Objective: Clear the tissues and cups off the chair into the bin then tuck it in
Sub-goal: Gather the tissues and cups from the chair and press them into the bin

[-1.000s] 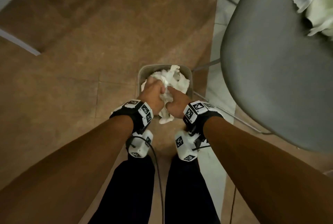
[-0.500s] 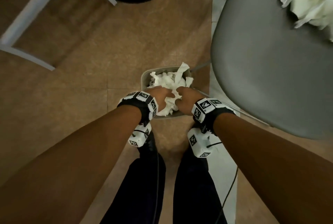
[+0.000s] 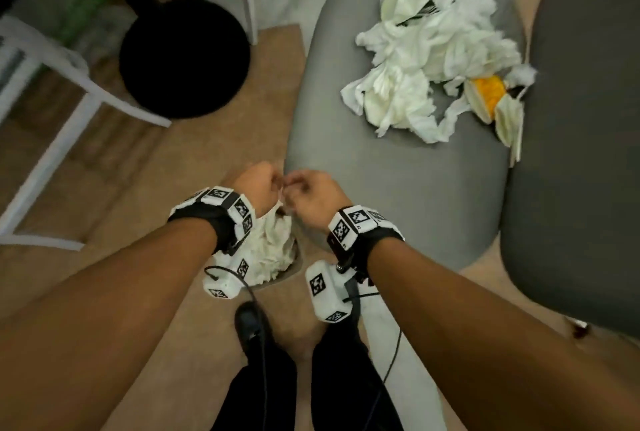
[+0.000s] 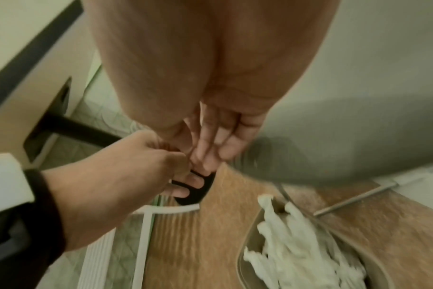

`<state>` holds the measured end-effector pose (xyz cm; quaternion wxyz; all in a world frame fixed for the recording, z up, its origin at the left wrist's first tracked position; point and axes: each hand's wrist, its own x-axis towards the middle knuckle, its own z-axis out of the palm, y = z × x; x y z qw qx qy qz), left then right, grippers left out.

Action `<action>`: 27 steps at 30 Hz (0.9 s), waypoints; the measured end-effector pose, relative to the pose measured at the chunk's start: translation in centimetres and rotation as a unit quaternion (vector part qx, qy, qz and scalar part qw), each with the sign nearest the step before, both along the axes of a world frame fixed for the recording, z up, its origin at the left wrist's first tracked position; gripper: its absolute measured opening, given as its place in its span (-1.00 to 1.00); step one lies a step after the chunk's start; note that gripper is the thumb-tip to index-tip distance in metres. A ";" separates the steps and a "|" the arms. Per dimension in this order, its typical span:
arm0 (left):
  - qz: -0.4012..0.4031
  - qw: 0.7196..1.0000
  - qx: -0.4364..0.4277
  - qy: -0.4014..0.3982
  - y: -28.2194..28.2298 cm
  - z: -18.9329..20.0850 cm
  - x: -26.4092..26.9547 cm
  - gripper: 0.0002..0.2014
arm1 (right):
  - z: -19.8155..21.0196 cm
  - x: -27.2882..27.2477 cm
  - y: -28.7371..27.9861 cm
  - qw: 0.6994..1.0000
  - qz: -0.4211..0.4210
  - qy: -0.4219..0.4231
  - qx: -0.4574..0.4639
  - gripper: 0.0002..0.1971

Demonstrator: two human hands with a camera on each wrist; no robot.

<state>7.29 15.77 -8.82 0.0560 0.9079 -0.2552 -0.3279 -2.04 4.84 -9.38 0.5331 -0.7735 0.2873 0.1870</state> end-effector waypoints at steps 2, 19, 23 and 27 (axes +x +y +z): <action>0.000 0.998 -0.064 -0.019 -3.6 0.5 0.7 -0.79 | 0.8 -0.3 -4.0 0.998 -0.064 -0.019 -0.011 -0.84; -0.199 0.974 -0.079 -0.075 -23.4 -0.8 -1.3 -0.20 | -0.5 -4.4 -31.1 0.914 -0.199 0.093 -0.341 -0.33; -0.183 0.974 -0.103 -0.088 -23.7 -1.5 -1.2 -0.25 | -1.2 -3.8 -32.7 0.919 -0.216 0.143 -0.296 -0.08; -0.163 0.976 -0.117 -0.087 -24.1 -1.9 -1.0 -0.29 | -1.8 -3.1 -33.3 0.895 -0.252 0.177 -0.323 -0.07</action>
